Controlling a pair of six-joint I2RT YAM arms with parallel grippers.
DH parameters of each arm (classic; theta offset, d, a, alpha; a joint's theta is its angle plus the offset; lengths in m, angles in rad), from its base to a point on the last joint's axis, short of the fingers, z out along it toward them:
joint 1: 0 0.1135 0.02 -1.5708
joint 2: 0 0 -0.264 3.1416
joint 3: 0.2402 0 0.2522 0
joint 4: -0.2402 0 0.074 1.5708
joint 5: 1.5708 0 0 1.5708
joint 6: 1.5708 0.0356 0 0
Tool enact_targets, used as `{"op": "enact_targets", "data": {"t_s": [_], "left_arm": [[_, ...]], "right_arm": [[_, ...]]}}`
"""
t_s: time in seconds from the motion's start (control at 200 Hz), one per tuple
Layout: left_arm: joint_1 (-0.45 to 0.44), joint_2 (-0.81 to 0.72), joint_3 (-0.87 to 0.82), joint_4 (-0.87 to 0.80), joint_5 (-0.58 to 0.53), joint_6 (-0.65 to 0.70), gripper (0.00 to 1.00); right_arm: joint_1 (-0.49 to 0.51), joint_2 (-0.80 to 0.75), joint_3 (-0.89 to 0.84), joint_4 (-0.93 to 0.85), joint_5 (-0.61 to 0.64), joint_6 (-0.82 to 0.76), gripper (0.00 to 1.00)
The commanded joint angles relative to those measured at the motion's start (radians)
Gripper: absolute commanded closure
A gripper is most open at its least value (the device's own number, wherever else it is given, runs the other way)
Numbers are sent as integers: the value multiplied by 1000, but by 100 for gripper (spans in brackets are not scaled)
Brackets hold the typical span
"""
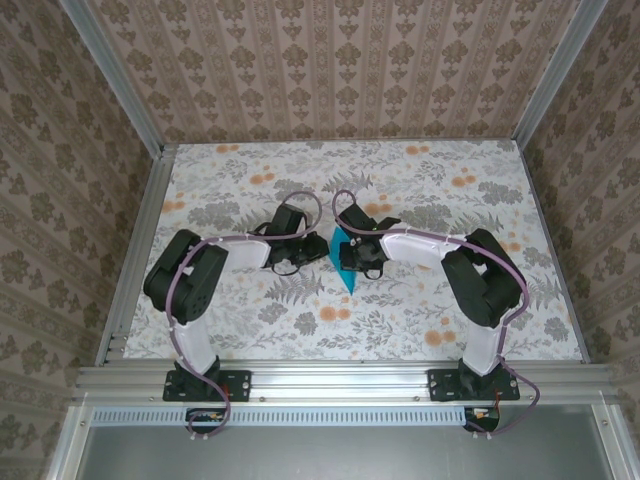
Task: Fold a paper plane with a square sheet of paper (pick it up from the middle)
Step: Move the paper plane to the center of the table.
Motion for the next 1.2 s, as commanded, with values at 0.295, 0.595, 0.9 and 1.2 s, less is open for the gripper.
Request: {"op": "enact_targets", "data": {"t_s": [0.295,0.595,0.9,1.2], "left_arm": [[75,-195,-45,-193,-123,80,60],[79,-224,-41,-295,-217,98,46],[80,-242,-39,-333,-260,110,38],[94,-268,-34,-391,-308,117,31]], "right_arm": [[5,8,57,-150,107,-55,89],[11,73,106,-165,101,-64,82],[11,96,125,-165,99,-66,80],[11,83,129,-173,141,-70,91]]}}
